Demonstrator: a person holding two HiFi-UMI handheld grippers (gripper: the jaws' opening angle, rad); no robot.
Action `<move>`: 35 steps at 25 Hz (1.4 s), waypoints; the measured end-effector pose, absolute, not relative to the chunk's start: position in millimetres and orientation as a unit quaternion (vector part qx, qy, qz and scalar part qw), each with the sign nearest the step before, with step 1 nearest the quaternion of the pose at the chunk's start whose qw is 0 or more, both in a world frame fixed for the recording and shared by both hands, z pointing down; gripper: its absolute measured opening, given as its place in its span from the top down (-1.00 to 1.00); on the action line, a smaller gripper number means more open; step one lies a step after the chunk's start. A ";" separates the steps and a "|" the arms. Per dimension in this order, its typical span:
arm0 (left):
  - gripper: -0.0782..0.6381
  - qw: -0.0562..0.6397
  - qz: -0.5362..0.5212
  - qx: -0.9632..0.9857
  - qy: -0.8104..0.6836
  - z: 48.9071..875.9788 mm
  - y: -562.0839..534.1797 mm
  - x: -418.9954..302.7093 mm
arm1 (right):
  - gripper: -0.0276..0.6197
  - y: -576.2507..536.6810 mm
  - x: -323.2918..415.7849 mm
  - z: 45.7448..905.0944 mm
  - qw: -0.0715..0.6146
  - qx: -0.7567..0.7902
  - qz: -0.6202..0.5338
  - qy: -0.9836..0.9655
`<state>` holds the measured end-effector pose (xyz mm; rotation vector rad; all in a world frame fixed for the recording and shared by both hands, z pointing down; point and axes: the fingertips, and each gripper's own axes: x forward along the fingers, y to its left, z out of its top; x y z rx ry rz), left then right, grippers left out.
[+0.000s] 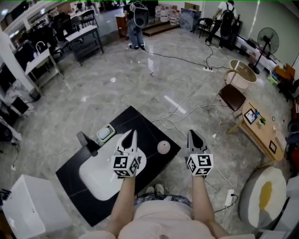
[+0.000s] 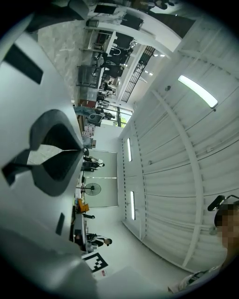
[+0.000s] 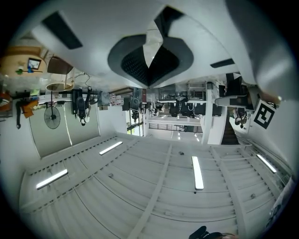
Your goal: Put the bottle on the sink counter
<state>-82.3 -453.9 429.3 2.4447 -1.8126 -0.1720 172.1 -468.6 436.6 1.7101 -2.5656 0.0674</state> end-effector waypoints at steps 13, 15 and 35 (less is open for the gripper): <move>0.70 0.035 -0.062 0.796 -0.601 415.0 -442.9 -101.5 | 0.87 -461.1 183.8 423.7 0.022 0.572 0.006 -0.820; 0.70 0.036 -0.062 0.796 -0.602 417.5 -445.4 -102.8 | 0.87 -464.0 186.8 424.2 0.023 0.576 0.004 -0.817; 0.70 0.040 -0.063 0.796 -0.600 415.5 -448.9 -101.2 | 0.87 -467.5 199.7 416.1 0.030 0.586 0.000 -0.810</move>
